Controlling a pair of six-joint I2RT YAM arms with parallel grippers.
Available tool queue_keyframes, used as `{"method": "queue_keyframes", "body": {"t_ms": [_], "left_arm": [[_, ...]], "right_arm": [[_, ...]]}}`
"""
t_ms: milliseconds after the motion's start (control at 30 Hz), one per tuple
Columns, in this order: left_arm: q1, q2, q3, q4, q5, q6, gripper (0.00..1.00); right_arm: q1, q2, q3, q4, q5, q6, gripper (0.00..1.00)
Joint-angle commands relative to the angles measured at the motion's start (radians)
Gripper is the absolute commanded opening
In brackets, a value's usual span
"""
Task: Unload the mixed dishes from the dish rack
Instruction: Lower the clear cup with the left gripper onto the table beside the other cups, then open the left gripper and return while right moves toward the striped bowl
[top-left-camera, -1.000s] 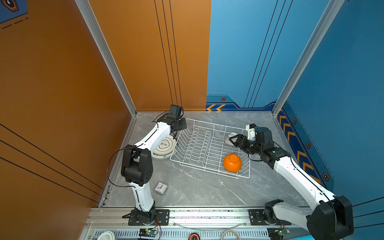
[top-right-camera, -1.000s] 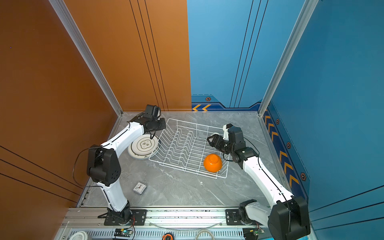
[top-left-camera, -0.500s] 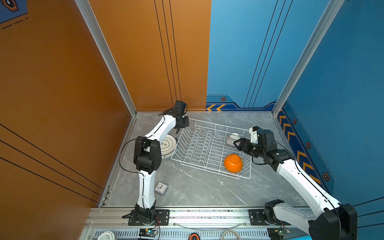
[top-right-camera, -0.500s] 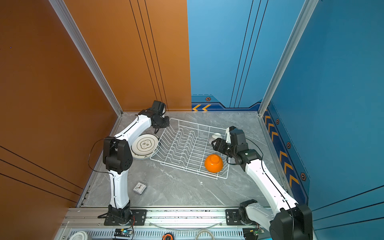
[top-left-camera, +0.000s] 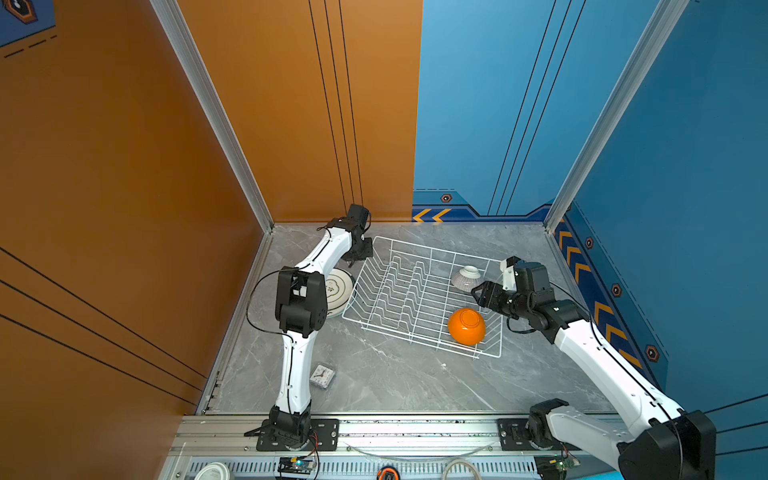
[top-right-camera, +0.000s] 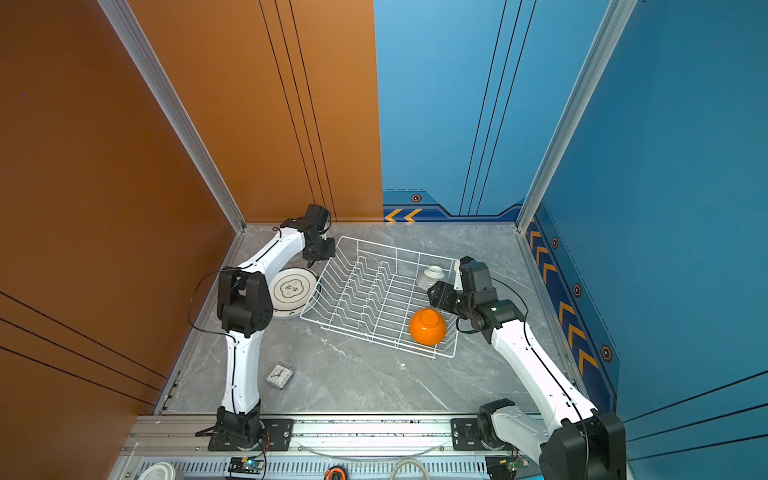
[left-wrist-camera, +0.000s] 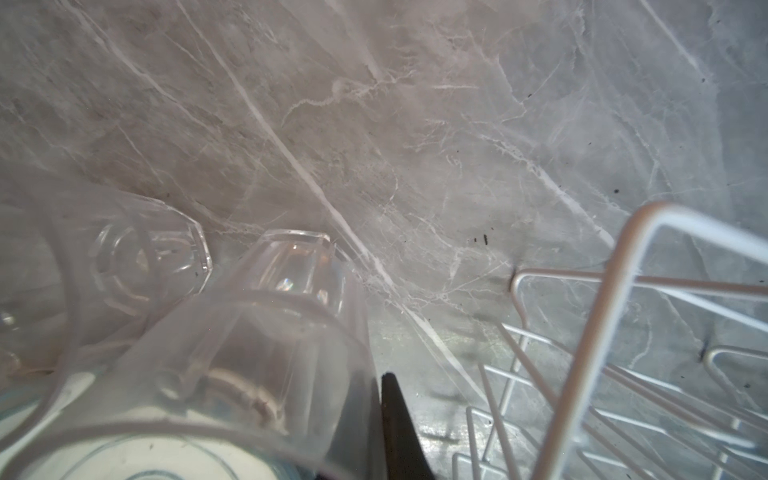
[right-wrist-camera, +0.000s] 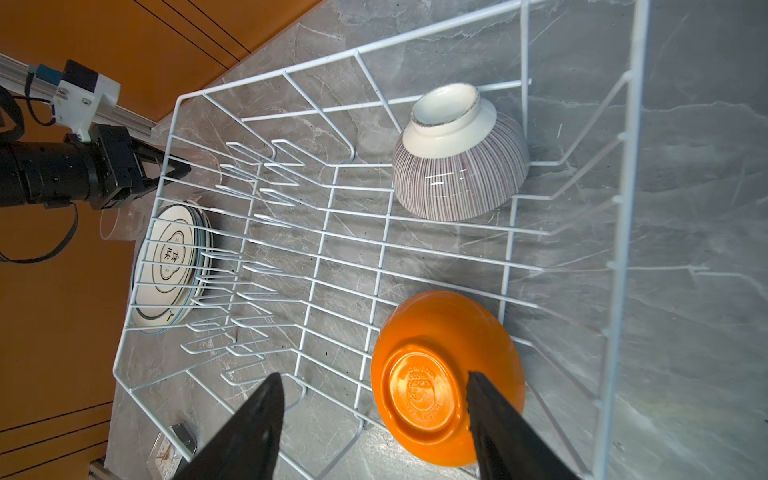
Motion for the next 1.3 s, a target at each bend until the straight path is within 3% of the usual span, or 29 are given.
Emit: {"method": "queue_keyframes", "body": {"t_ms": [0, 33, 133, 567, 633, 1033, 1267], "left_arm": [[0.009, 0.008, 0.037, -0.028, 0.009, 0.017, 0.17], [0.010, 0.009, 0.038, -0.028, 0.010, 0.018, 0.22], [0.012, 0.009, 0.038, -0.029, 0.014, 0.020, 0.48], [0.002, -0.104, 0.002, -0.028, 0.034, 0.044, 0.85], [0.003, -0.131, -0.010, -0.027, 0.043, 0.047, 0.99], [-0.027, -0.338, -0.114, -0.024, 0.018, 0.035, 0.98], [-0.108, -0.587, -0.345, 0.151, -0.008, 0.001, 0.98]], "right_arm": [[-0.004, -0.010, -0.010, -0.024, 0.014, -0.017, 0.70], [-0.005, -0.010, -0.010, -0.025, 0.013, -0.016, 0.70], [-0.004, -0.010, -0.013, -0.024, 0.010, -0.016, 0.71], [-0.006, 0.030, 0.007, -0.044, 0.053, -0.051, 0.73], [-0.009, 0.044, 0.012, -0.042, 0.070, -0.056, 0.74], [-0.012, 0.159, 0.060, 0.015, 0.079, -0.027, 0.77], [-0.008, 0.212, 0.019, 0.145, 0.088, 0.077, 0.80]]}}
